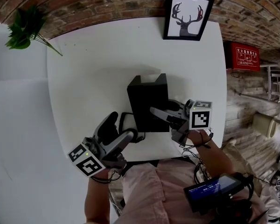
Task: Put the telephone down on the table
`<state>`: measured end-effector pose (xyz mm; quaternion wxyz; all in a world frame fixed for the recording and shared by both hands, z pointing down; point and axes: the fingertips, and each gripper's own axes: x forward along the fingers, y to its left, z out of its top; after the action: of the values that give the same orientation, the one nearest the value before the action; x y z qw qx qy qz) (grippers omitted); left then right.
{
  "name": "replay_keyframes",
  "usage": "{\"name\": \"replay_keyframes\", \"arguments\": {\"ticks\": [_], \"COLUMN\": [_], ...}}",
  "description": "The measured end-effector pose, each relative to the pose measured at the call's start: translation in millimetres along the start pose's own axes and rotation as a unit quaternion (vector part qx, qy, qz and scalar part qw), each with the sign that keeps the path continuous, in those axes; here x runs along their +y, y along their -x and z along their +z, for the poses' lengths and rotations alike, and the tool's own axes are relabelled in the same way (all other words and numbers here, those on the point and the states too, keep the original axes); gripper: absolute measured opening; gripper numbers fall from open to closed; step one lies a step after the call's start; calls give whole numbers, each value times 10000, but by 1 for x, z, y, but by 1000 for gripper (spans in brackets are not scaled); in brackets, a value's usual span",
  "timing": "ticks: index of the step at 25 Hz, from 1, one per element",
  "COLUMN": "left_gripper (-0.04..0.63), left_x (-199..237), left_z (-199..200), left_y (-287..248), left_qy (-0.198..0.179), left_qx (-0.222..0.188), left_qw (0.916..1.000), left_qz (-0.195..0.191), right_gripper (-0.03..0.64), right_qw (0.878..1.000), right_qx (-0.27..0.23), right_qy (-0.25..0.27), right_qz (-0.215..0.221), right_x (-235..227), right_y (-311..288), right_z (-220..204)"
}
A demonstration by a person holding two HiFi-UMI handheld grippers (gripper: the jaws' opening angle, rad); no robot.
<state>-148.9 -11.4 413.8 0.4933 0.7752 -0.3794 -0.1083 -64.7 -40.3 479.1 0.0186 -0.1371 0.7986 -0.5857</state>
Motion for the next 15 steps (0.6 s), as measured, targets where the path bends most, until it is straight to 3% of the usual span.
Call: {"name": "replay_keyframes", "arguments": {"ticks": [15], "left_gripper": [471], "left_x": [-4], "left_z": [-2], "left_y": [-3], "left_qy": [-29], "left_qx": [22], "left_qw": [10000], "left_qz": [-52], "right_gripper": [274], "right_qw": [9994], "right_qx": [-308], "right_qy": [-182], "right_qz": [-31], "right_x": [-2], "right_y": [6], "right_z": [7]}}
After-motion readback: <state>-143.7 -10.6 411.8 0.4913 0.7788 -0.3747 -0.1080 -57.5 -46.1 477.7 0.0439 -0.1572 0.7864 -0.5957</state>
